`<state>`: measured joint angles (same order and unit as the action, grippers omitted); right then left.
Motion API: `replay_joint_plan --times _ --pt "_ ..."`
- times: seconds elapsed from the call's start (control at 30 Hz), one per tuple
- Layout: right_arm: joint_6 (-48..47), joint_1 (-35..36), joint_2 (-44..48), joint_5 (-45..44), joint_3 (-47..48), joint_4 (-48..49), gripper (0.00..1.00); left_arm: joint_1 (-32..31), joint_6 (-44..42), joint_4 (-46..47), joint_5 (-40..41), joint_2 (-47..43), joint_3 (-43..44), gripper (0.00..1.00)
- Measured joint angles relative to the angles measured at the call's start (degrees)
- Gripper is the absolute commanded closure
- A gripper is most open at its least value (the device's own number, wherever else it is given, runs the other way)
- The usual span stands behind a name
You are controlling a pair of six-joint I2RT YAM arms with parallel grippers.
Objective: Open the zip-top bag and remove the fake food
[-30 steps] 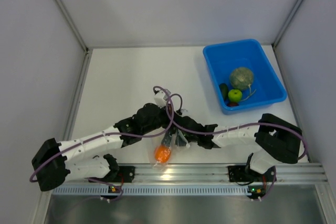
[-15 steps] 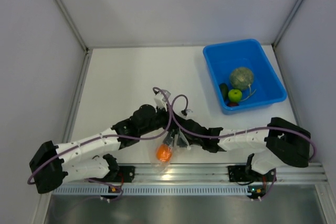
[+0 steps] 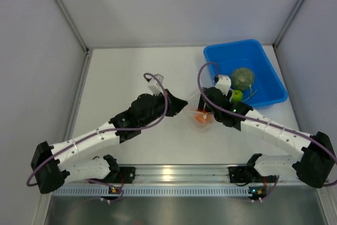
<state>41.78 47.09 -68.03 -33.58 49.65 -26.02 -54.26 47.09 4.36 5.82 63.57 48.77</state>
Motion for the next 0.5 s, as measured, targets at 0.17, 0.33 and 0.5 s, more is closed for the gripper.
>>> replay_joint_plan --times 0.17,0.33,0.5 --pt "-6.6 0.1 -4.6 -0.2 5.4 -5.5 0.25 0.0 4.4 1.7 3.6 -0.5 -7.8 1.0" --pt "-8.4 0.0 -8.8 4.5 4.7 -8.2 0.25 0.0 6.7 1.5 3.8 4.5 -9.8 1.0" --pt "-8.1 0.2 -7.8 8.4 1.8 -9.9 0.28 -0.3 7.0 1.1 3.4 5.3 -10.0 1.0"
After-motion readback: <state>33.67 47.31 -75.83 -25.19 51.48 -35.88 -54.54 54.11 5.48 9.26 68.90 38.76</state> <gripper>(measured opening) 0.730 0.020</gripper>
